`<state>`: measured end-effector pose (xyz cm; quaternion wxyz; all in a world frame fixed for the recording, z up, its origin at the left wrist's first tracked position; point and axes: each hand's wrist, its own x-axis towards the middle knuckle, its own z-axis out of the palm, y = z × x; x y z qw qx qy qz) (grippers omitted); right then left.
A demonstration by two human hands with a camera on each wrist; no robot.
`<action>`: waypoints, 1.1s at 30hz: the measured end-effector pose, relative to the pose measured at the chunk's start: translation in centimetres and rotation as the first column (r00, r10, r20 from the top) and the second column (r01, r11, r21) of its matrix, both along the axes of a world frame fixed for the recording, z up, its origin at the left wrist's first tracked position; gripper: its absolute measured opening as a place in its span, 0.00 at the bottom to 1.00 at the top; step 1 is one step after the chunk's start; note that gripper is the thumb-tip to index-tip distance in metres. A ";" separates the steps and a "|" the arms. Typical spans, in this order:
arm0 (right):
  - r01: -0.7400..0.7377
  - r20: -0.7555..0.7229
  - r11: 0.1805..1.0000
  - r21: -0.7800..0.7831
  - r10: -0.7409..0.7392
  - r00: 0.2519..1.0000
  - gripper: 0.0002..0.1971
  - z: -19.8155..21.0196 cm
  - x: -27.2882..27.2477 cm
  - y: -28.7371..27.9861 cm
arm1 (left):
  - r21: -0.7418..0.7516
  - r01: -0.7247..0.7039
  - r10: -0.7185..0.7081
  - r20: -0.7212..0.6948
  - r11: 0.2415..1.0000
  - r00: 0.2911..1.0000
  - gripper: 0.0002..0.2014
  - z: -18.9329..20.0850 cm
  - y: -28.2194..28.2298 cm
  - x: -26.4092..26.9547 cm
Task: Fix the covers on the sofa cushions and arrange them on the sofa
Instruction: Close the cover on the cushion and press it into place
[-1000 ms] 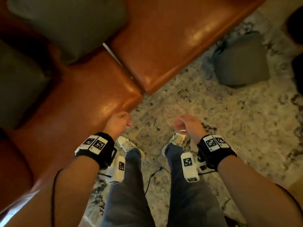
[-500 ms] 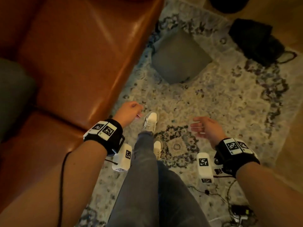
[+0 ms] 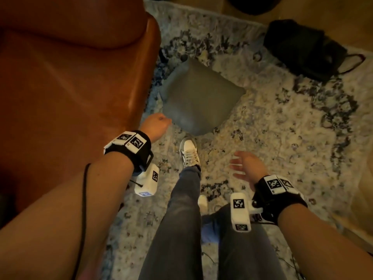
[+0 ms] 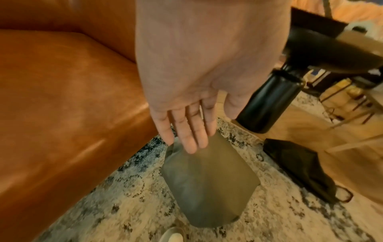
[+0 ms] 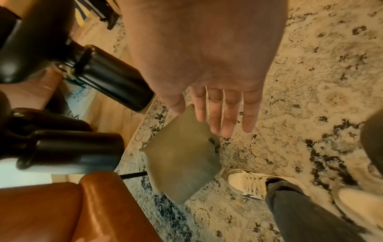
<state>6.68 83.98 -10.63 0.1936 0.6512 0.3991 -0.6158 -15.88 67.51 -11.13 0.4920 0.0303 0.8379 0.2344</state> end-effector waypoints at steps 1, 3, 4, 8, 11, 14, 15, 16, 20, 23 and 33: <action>0.021 0.007 1.000 -0.010 -0.021 1.000 0.12 -1.2 -1.3 0.8 | -0.039 0.046 -0.047 -0.005 0.998 0.999 0.13 -1.0 1.0 -1.2; 0.043 0.023 0.999 -0.029 -0.043 0.999 0.12 -3.5 -3.7 2.4 | -0.096 0.121 -0.121 0.003 0.988 0.993 0.13 -3.0 3.1 -3.3; 0.061 0.030 0.997 -0.037 -0.060 0.998 0.12 -4.9 -5.1 3.5 | -0.126 0.140 -0.140 0.012 0.982 0.990 0.14 -4.3 4.4 -4.5; 0.066 0.043 0.995 -0.069 -0.063 0.997 0.10 -10.1 -8.7 6.6 | -0.196 0.187 -0.187 0.018 0.963 0.982 0.19 -9.0 7.7 -7.9; 0.057 0.082 0.993 -0.104 -0.049 0.995 0.08 -15.5 -10.9 9.6 | -0.241 0.203 -0.202 0.030 0.949 0.979 0.23 -14.2 10.1 -10.1; -0.032 0.103 0.994 -0.102 0.043 0.994 0.09 -20.4 -12.0 12.6 | -0.253 0.133 -0.144 -0.023 0.958 0.989 0.26 -18.7 12.2 -12.2; -0.052 0.113 0.995 -0.090 0.062 0.992 0.12 -21.9 -11.9 13.5 | -0.266 0.118 -0.136 -0.050 0.957 0.990 0.28 -20.2 12.9 -12.8; -0.076 0.128 0.994 -0.073 0.085 0.988 0.18 -23.2 -12.0 14.4 | -0.282 0.104 -0.129 -0.071 0.954 0.989 0.29 -21.5 13.6 -13.3; 0.021 0.189 0.996 -0.086 -0.005 0.982 0.25 -27.1 -12.6 16.6 | -0.293 0.068 -0.100 -0.097 0.954 0.990 0.29 -25.8 15.8 -15.1; 0.077 0.162 0.990 -0.122 -0.056 0.985 0.32 -29.4 -13.8 17.0 | -0.290 0.005 -0.043 -0.124 0.957 0.991 0.30 -28.5 16.7 -16.3; 0.178 0.078 0.968 -0.179 -0.166 0.983 0.76 -38.3 -13.9 17.1 | -0.256 -0.193 0.166 -0.123 0.947 0.979 0.38 -32.4 16.1 -16.9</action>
